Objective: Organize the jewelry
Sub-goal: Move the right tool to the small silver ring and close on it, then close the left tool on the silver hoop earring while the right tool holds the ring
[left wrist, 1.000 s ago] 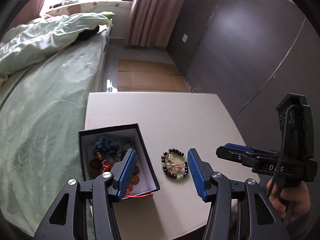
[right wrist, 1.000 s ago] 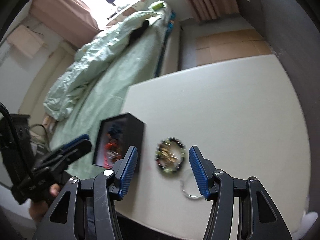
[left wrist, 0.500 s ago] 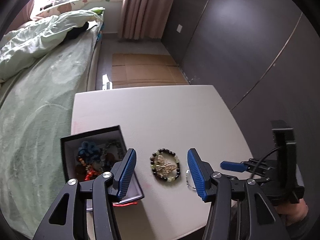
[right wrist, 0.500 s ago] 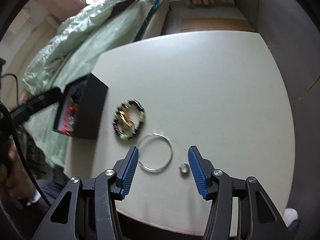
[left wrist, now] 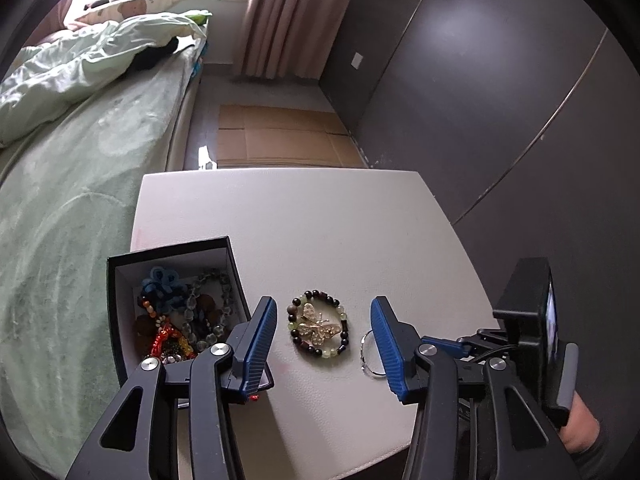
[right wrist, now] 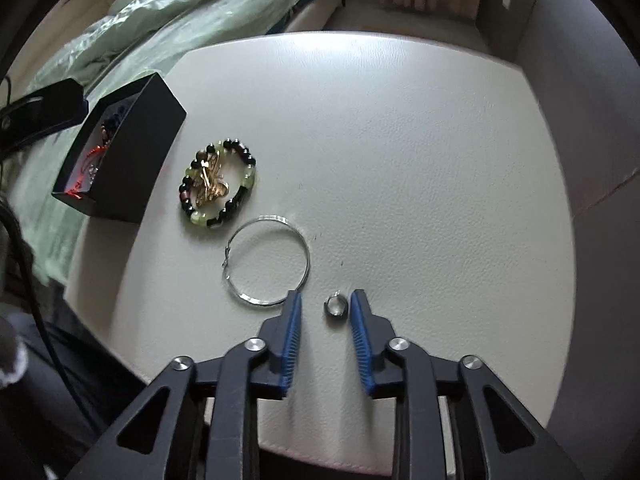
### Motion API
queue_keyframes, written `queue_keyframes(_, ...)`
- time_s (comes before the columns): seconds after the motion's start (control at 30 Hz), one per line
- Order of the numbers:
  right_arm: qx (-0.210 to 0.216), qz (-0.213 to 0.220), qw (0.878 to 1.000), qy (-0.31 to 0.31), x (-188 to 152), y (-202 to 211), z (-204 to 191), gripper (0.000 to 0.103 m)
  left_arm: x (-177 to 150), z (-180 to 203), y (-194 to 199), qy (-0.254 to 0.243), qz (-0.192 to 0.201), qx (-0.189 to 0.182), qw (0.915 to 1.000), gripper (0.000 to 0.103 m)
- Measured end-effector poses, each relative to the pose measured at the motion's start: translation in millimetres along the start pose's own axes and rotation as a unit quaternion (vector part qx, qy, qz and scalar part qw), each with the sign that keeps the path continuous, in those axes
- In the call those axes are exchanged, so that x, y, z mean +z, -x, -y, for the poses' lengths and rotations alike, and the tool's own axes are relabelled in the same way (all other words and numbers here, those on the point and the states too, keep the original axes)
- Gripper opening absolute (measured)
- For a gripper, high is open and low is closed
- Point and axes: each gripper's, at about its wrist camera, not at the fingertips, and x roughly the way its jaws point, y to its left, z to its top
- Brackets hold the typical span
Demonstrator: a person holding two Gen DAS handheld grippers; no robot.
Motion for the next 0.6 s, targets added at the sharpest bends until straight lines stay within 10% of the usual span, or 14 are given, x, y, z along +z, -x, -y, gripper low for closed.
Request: queue_keyframes(0.6,0.036,0.077,0.992,-0.098,-22,64,77,0.014,-22,51,-38,-0.053,-0.061,0.0,0.9967,0.051)
